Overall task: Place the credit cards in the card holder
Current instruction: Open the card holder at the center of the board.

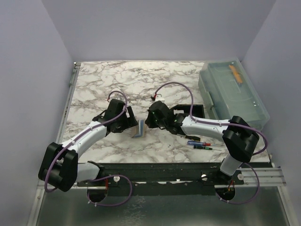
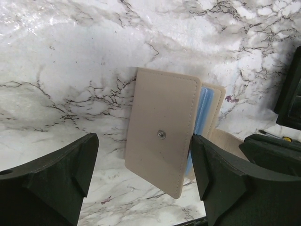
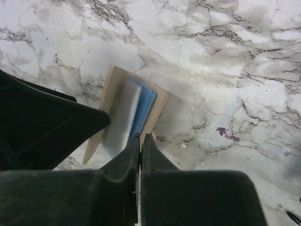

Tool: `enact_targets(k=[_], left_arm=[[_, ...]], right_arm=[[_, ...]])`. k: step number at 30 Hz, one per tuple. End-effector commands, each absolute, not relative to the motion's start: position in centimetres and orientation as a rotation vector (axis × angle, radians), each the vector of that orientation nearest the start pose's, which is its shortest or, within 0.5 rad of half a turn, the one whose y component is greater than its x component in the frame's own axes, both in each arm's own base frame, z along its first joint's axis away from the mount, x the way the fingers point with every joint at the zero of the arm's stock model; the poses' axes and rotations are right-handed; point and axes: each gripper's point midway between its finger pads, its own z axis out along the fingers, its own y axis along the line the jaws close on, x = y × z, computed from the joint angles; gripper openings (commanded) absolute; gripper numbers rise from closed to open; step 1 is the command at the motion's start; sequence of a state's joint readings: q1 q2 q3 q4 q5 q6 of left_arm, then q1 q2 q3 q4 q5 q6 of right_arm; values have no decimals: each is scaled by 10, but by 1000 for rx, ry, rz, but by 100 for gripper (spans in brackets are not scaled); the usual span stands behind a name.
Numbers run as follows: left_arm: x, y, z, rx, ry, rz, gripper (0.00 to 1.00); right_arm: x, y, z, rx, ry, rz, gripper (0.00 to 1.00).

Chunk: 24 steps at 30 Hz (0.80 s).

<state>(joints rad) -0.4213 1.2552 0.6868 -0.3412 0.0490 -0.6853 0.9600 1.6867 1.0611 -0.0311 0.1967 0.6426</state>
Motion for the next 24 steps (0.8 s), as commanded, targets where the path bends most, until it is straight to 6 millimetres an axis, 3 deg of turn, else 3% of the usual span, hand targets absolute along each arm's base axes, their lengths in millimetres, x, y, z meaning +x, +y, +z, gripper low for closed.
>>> enact_targets(k=[1,7,12,18,21,24], left_arm=[[258,-144,68,-347,2513,-447,86],[259,-133,58,-379,2533,-380,80],[261,-112,38,-470,2574,-256,69],[257,-114,23,-514,2634,-280,42],[258,-123,32,-496,2599,-374,37],[258,-129,39,-482,2568,-443,34]], right_arm=[[277,363,106,-191,2272,642,0],[280,354,102,-178,2274,602,0],[284,335,78,-230,2320,422,1],[281,328,63,-387,2393,292,31],[281,332,80,-427,2421,247,47],[278,350,110,-486,2394,333,66]])
